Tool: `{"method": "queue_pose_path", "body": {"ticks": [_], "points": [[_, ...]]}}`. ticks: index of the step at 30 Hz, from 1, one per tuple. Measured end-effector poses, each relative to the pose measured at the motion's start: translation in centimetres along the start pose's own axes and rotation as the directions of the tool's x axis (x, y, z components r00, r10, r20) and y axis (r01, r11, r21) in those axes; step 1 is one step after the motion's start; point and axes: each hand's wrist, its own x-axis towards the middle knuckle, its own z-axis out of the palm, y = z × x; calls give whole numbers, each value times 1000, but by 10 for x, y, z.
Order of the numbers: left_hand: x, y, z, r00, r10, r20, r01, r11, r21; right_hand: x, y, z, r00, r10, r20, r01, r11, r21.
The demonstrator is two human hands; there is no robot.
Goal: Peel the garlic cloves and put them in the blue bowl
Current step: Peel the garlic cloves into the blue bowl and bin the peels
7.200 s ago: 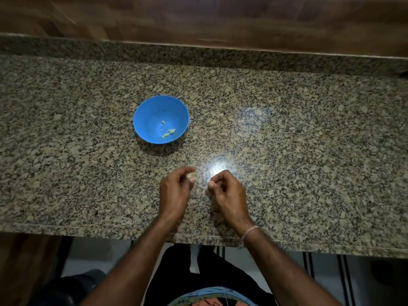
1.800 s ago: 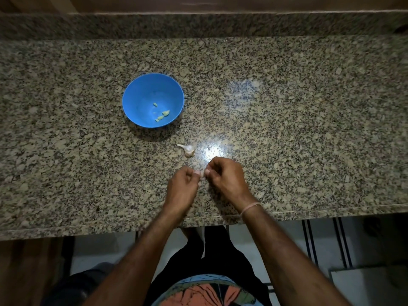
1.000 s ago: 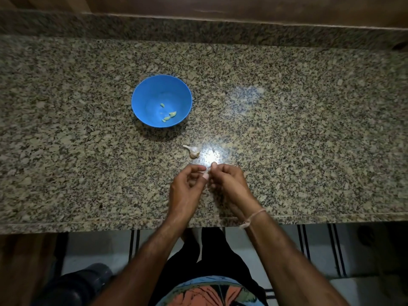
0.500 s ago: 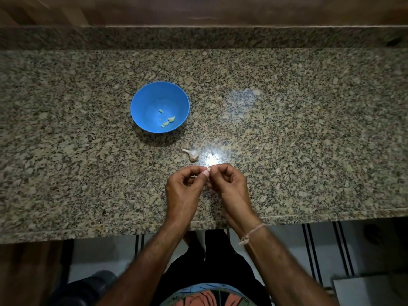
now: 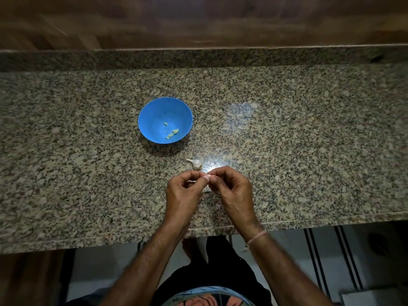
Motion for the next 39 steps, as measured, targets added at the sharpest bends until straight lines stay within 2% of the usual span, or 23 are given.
{"method": "queue_pose_path", "body": {"ticks": [3,7,11,14,17,23,31,34,36,39], "points": [[0,-2,-3,1000,-3,17,3,1000,6,-3,1,-1,1000,-25,-2,25,998,-51],[-1,-3,-1,1000,4,15,-5,999,36,-8,8,1,998,-14,-68,12,999,-34],[1,-3,9,1000,-16,0,16,999,38,-5,11,1,993,94,-74,-86,990,110],[6,-6,19,997,-35,-70,41,996,83,3,12,-1,979,198,-40,-186,961,206],[12,-11,27,992,-79,-101,90,989,117,9,12,-6,959,284,-20,-264,912,315],[17,-22,40,979,-163,-123,169,984,48,28,20,-17,885,463,48,-413,731,543],[18,-34,45,967,-192,-169,200,979,32,40,30,-24,834,545,80,-490,666,562],[24,-38,37,963,-167,-212,210,957,202,47,27,-32,830,551,89,-502,668,549],[28,-40,34,966,-132,-222,195,936,293,51,26,-36,814,560,154,-544,642,540],[33,-40,36,971,-124,-206,177,948,263,51,28,-36,780,587,214,-604,620,500]]}}
